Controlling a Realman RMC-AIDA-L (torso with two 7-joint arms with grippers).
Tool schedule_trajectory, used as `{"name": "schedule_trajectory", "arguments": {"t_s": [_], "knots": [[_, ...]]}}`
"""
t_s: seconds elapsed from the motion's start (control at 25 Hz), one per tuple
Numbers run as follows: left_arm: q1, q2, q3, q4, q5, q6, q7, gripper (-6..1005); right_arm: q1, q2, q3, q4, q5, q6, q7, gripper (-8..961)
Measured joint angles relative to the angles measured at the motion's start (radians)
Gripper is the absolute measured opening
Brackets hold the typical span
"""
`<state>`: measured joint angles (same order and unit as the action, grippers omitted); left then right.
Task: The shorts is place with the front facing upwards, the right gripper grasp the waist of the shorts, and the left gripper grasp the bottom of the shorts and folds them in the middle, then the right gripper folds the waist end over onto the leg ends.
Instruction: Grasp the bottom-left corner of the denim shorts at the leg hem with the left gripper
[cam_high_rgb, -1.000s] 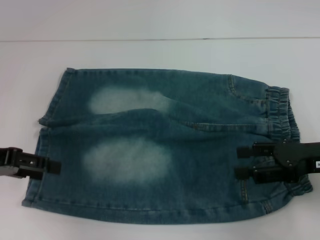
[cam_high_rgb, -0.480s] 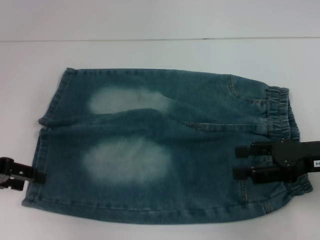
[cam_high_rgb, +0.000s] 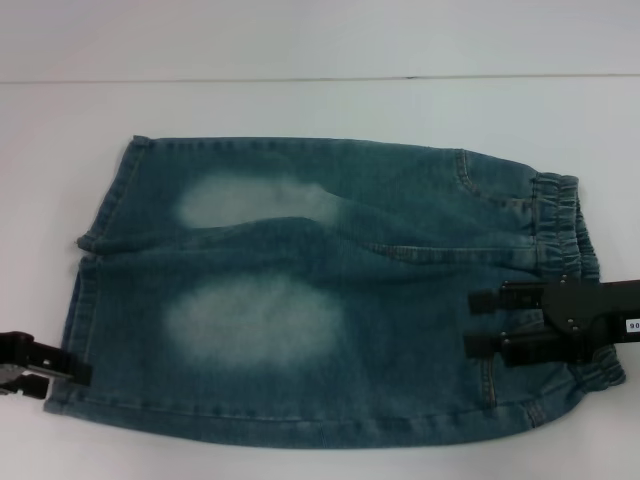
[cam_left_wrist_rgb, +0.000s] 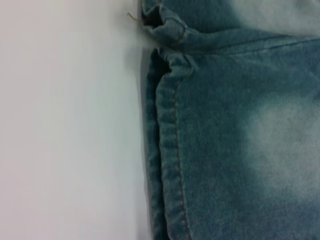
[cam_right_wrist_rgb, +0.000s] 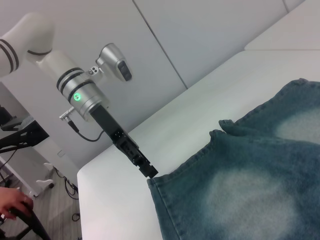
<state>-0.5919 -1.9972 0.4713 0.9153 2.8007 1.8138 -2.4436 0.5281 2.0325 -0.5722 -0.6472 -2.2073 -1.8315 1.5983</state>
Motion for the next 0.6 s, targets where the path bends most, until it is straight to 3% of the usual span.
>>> {"name": "schedule_trajectory", "arguments": {"t_s": [0.6], "knots": [[-0.002, -0.006, 0.03, -0.024, 0.003, -0.029, 0.006, 621, 0.0, 0.002, 0.0, 0.0, 0.0, -0.007, 0.0, 819]]}}
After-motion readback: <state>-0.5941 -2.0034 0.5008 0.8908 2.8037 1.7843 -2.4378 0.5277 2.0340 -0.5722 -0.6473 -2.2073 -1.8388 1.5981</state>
